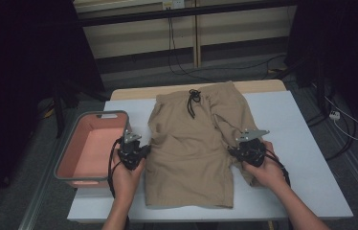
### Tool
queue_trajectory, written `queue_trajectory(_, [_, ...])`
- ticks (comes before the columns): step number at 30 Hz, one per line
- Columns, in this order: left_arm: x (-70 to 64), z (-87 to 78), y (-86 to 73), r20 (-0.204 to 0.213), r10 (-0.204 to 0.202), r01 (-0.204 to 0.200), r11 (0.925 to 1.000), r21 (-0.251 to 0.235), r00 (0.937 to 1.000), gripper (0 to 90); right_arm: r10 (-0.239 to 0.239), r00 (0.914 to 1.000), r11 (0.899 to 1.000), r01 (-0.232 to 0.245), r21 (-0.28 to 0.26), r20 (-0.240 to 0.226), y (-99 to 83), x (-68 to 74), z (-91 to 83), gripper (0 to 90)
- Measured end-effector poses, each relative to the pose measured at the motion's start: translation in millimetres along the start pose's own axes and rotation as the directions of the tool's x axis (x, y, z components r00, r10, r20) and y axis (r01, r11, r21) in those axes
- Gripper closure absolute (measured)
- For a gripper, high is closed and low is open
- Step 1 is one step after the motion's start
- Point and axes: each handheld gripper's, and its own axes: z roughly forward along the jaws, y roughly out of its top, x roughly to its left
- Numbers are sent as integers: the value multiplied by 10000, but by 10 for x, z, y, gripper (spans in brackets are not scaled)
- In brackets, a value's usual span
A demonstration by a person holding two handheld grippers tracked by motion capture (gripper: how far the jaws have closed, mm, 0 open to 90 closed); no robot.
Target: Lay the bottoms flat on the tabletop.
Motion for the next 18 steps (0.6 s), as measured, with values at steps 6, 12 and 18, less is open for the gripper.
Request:
queue_trajectory(6, [29,133,-22,4,-6,6,9999,-119,10000,893,-471,9956,9988,461,131,814,-3,-38,20,898])
queue_trajectory(12, [15,166,-42,494,-190,198,9997,-147,9986,892,-244,9954,9996,230,157,925,-33,-105,53,875])
queue_trajectory(18, [15,119,-53,826,-183,190,9998,-77,9964,883,-543,9977,9975,561,-424,412,32,32,-54,564])
